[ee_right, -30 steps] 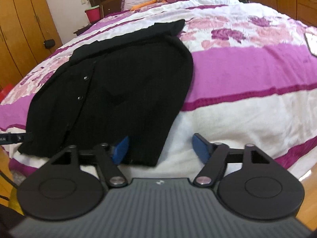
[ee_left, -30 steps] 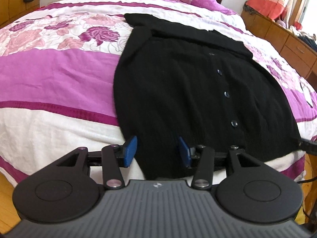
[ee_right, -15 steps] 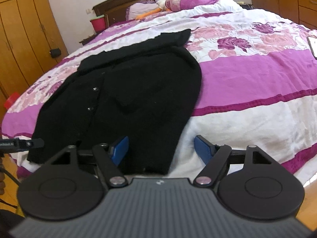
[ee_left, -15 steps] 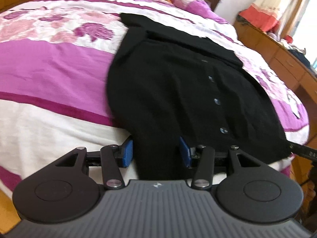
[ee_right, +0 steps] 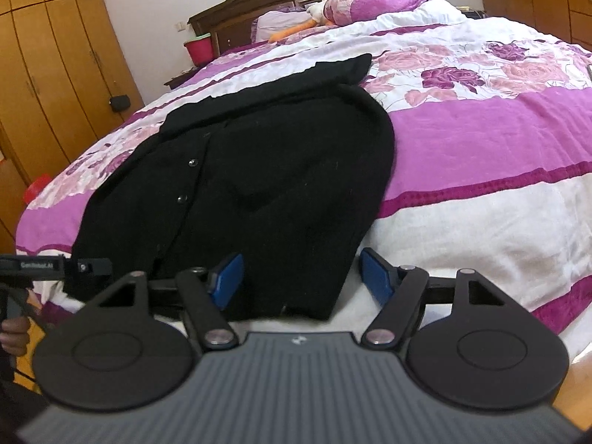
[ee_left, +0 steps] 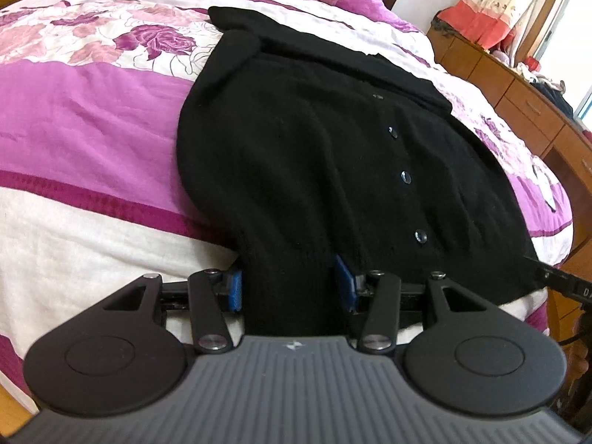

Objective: Fold small clothes

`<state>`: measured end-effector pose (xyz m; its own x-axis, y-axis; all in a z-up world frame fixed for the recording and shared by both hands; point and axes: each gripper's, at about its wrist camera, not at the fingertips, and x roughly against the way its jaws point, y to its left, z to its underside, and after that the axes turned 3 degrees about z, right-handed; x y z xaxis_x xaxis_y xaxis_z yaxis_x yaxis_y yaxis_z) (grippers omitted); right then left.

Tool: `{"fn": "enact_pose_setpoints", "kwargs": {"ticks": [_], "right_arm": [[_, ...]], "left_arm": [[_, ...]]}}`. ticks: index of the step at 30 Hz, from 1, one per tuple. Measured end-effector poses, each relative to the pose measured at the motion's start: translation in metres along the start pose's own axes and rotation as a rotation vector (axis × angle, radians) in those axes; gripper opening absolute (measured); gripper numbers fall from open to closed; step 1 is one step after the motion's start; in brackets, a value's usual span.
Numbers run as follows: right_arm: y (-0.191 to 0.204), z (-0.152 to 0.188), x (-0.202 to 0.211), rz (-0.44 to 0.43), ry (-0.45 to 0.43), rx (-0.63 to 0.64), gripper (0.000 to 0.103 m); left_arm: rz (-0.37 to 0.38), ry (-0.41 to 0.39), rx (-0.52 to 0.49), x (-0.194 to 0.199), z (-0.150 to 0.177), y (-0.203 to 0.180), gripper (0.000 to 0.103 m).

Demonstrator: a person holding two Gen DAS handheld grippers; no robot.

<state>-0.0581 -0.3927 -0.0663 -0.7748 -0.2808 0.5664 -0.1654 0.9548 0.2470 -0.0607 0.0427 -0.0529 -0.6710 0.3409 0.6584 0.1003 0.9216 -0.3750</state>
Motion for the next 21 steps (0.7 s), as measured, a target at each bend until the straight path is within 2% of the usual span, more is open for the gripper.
{"fn": "enact_pose_setpoints", "kwargs": {"ticks": [2, 5, 10, 21], "right_arm": [[0.003, -0.001, 0.004, -0.019, -0.007, -0.004, 0.072], [0.005, -0.005, 0.005, -0.073, -0.012, -0.004, 0.062], [0.003, -0.002, -0.01, -0.082, 0.014, -0.029, 0.061], [-0.002, 0.002, -0.007, -0.119, 0.025, -0.038, 0.06]], "left_arm": [[0.016, -0.007, 0.012, 0.001, 0.0, 0.002, 0.053], [0.049, -0.008, 0.016, 0.0, 0.0, 0.002, 0.053], [0.049, -0.001, -0.002, -0.004, 0.001, 0.0, 0.052], [0.061, 0.008, 0.0, -0.013, 0.0, 0.0, 0.052]]}}
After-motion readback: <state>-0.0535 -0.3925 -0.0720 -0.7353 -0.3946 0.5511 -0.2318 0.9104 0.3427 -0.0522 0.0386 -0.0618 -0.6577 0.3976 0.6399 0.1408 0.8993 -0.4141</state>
